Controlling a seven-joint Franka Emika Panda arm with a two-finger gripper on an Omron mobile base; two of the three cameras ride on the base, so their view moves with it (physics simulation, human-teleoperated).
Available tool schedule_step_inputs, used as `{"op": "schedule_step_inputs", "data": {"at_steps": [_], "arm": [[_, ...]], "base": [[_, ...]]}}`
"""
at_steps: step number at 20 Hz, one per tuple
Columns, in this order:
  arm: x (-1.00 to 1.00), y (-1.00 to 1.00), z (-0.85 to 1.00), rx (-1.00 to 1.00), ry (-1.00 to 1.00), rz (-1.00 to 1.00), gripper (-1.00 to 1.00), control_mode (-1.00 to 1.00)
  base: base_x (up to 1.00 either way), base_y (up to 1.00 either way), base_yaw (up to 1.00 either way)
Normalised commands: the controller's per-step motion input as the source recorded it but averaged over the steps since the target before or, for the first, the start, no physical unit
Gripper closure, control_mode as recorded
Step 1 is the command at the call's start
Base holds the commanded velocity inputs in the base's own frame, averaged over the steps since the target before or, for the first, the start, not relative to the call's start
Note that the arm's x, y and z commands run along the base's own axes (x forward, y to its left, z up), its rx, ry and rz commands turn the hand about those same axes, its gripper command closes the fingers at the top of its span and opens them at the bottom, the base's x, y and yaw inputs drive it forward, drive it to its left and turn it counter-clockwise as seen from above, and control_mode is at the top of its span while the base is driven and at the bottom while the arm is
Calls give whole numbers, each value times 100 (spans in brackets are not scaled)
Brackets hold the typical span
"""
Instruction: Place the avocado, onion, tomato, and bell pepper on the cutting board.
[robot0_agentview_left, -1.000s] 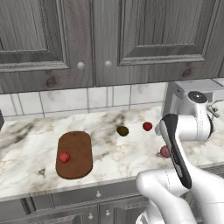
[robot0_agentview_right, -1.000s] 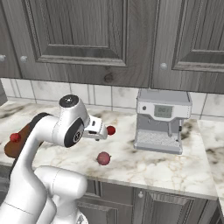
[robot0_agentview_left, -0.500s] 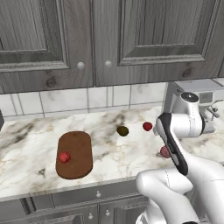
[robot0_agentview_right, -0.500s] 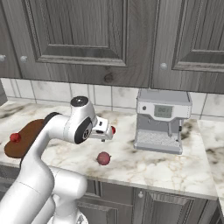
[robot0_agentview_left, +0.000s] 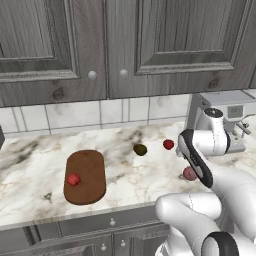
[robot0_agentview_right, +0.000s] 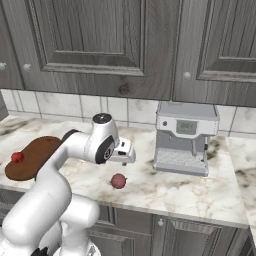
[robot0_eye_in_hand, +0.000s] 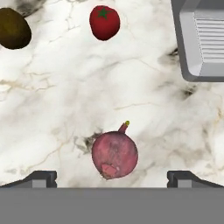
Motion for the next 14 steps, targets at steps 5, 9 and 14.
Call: {"op": "schedule_step_inputs", "data": {"at_steps": [5, 9, 14], "arm": [[12, -4, -34, 0, 5, 0, -100, -100], [13, -8, -32, 0, 5, 0, -100, -100], [13, -5, -35, 0, 8, 0, -100, -100]], "base": [[0, 0, 0], [0, 0, 0], [0, 0, 0]]}}
